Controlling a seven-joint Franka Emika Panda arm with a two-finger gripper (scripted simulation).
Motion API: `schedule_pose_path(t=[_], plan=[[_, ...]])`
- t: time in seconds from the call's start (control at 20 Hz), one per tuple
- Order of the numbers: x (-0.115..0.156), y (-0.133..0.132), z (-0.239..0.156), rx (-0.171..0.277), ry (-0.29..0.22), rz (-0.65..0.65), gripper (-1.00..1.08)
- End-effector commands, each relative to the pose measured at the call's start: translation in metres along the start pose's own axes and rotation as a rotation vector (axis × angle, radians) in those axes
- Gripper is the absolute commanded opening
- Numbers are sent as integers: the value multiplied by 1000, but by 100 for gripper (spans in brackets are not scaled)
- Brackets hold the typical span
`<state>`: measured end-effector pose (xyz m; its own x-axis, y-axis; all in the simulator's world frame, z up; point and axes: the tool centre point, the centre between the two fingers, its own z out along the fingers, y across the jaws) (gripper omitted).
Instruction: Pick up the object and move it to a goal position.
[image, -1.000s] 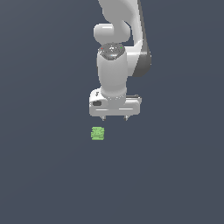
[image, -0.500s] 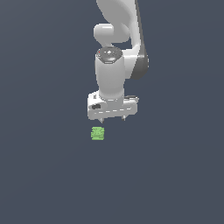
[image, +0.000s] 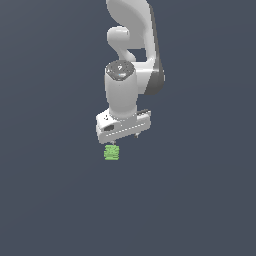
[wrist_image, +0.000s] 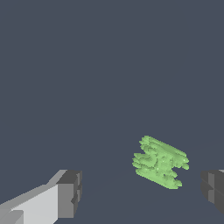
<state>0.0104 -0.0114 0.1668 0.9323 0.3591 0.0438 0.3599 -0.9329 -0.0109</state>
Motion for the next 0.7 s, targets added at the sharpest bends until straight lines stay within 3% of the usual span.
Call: schedule_pose_path(t=[0.0,0.65], plan=[[-2,4,4,-2,-4,-66,100],[-12,23,26,-6,-22,-400,100]])
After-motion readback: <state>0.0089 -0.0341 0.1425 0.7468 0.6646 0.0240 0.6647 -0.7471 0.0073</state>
